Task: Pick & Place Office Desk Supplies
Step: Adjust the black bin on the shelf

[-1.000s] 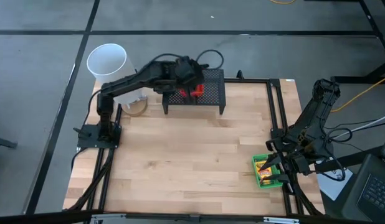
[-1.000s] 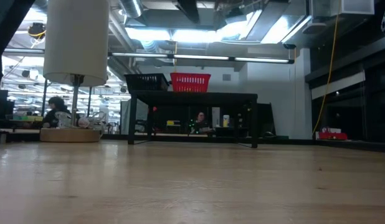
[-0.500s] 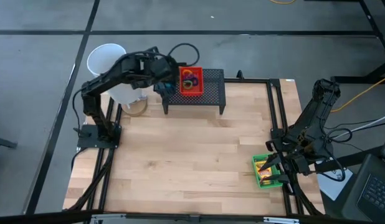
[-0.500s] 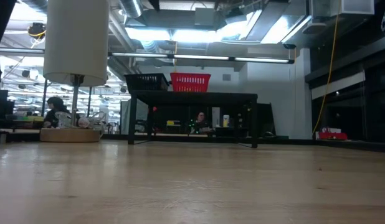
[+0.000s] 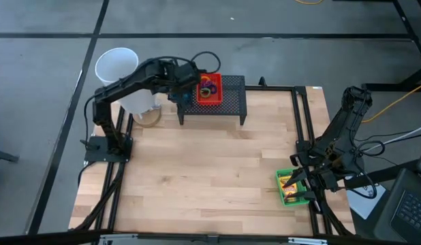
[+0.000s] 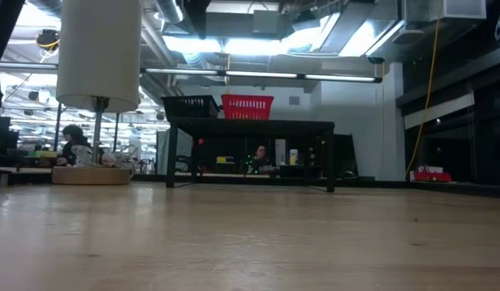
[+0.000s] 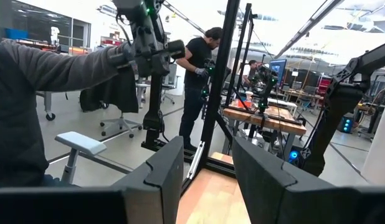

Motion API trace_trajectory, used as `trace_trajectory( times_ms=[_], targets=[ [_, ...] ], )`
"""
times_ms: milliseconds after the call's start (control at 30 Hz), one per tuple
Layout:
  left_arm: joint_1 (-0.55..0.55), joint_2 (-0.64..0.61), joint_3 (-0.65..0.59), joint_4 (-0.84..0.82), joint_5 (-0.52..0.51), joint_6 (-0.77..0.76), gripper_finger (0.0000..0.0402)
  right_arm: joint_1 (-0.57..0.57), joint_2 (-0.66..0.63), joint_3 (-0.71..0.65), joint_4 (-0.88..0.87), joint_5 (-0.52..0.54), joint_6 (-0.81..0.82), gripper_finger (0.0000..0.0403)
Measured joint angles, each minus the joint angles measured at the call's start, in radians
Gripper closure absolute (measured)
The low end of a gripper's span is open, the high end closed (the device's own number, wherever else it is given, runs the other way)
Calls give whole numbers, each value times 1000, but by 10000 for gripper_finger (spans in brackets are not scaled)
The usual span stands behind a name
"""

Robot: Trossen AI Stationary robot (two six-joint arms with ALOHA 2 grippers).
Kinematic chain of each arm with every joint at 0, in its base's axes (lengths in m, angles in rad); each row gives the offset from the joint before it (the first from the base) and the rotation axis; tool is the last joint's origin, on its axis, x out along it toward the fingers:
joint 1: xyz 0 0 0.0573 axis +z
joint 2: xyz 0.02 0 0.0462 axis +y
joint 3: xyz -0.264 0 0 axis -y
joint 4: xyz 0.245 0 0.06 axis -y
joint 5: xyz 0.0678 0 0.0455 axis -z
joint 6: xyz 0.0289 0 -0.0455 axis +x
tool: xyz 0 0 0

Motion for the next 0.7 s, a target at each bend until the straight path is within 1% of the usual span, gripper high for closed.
trace_trajectory(
  times_ms=[133, 300, 400, 500, 567, 700],
  targets=[
    [-5, -3, -61, 0, 21, -50, 399, 0, 0, 0, 0, 0, 0, 264],
    [33, -2, -119, -1, 145, -120, 375, 0, 0, 0, 0, 0, 0, 264],
    [61, -2, -151, 0, 127, -95, 369, 0, 0, 0, 0, 0, 0, 264],
    [72, -2, -176, 0, 79, -50, 388, 0, 0, 0, 0, 0, 0, 264],
    [78, 6, -182, 0, 78, -38, 397, 0, 0, 0, 0, 0, 0, 264],
    [98, 28, -182, 4, 77, -21, 399, 0, 0, 0, 0, 0, 0, 264]
  ],
)
